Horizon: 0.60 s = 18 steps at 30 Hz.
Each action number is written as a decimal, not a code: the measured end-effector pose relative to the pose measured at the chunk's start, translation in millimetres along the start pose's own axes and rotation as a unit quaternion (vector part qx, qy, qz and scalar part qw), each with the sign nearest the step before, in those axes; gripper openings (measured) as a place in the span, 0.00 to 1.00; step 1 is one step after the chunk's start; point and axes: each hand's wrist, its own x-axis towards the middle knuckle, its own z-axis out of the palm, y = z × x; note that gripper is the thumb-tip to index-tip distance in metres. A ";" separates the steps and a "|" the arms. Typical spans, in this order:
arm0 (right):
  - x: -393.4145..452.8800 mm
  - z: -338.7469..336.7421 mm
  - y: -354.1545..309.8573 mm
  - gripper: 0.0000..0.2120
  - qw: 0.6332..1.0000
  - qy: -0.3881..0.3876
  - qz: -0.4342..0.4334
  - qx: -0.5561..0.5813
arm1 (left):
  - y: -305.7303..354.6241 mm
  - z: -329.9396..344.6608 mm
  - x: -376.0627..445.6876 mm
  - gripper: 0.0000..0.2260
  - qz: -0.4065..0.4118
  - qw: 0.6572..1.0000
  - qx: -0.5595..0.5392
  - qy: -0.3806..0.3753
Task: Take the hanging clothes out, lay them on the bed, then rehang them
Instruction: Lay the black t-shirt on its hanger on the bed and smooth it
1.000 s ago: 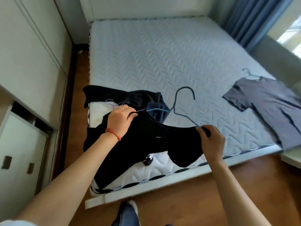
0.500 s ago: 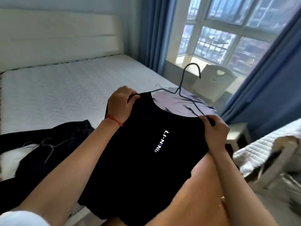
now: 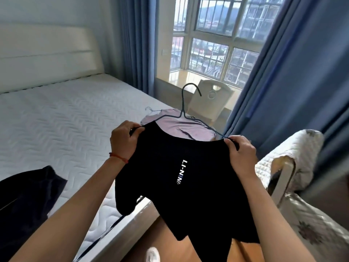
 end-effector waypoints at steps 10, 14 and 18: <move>137.5 115.3 61.3 0.09 0.996 -0.083 -0.014 -0.034 | -79.0 119.2 74.0 0.05 -0.100 0.995 -0.004 0.005; 186.1 155.7 70.3 0.09 0.993 -0.114 -0.019 -0.029 | -97.8 143.8 106.9 0.05 -0.114 0.993 0.015 0.002; 226.6 205.5 66.5 0.08 0.989 -0.142 -0.039 -0.009 | -115.2 155.6 133.9 0.05 -0.128 0.991 0.037 0.026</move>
